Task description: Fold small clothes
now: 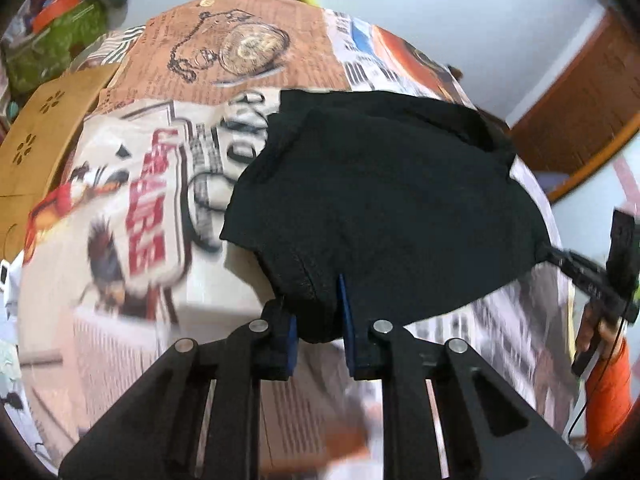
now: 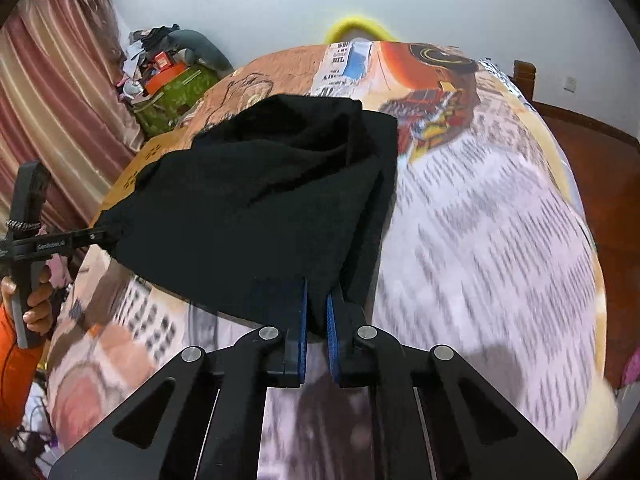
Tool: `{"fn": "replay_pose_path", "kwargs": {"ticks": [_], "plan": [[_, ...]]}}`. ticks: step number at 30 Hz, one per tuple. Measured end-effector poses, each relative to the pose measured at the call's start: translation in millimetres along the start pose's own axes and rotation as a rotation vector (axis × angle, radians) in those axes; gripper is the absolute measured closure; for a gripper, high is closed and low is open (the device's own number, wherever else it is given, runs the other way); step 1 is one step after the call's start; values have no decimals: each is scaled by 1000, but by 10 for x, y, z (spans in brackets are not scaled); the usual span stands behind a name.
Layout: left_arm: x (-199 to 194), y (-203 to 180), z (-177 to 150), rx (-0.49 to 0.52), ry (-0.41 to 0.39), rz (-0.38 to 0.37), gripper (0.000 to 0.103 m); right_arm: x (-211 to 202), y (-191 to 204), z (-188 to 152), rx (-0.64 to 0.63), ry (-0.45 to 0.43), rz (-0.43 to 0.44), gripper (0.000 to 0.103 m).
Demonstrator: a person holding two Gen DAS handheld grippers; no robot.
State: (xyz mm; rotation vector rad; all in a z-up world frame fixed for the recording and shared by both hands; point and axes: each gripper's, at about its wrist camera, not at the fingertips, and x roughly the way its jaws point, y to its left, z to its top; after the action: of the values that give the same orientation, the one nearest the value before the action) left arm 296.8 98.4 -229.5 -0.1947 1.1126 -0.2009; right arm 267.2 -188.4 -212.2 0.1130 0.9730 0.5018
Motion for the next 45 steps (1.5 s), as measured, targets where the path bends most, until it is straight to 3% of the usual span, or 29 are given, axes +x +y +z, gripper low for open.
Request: {"fn": "replay_pose_path", "kwargs": {"ticks": [5,10,11,15,16,24,30,32,34,36,43,45], "plan": [[-112,-97,-457,50,36,72,83,-105,91,-336,1,53,6,94],[-303,17,-552,20,-5,140,57,-216,79,-428,24,67,-36,93],[-352,46,-519,11,-24,146,56,-254,77,-410,24,56,-39,92],[-466,87,-340,-8,-74,158,51,-393,99,-273,1,-11,-54,68],[-475,79,-308,-11,-79,156,49,-407,110,-232,-12,-29,-63,66],[-161,-152,242,55,-93,160,49,-209,135,100,-65,-104,-71,66],[205,-239,599,103,-96,176,49,102,-3,349,-61,-113,-82,66],[332,-258,663,125,-80,188,58,180,-34,404,-66,-111,-83,68],[414,-276,683,146,-65,194,90,246,-49,439,-74,-108,-70,85],[449,-289,709,146,-62,178,102,295,-62,471,-76,-105,-59,94],[98,-402,855,156,-257,181,103,197,-71,591,-84,-164,-23,97],[126,-357,969,151,-262,207,103,228,-85,614,-85,-159,-31,97]]}}
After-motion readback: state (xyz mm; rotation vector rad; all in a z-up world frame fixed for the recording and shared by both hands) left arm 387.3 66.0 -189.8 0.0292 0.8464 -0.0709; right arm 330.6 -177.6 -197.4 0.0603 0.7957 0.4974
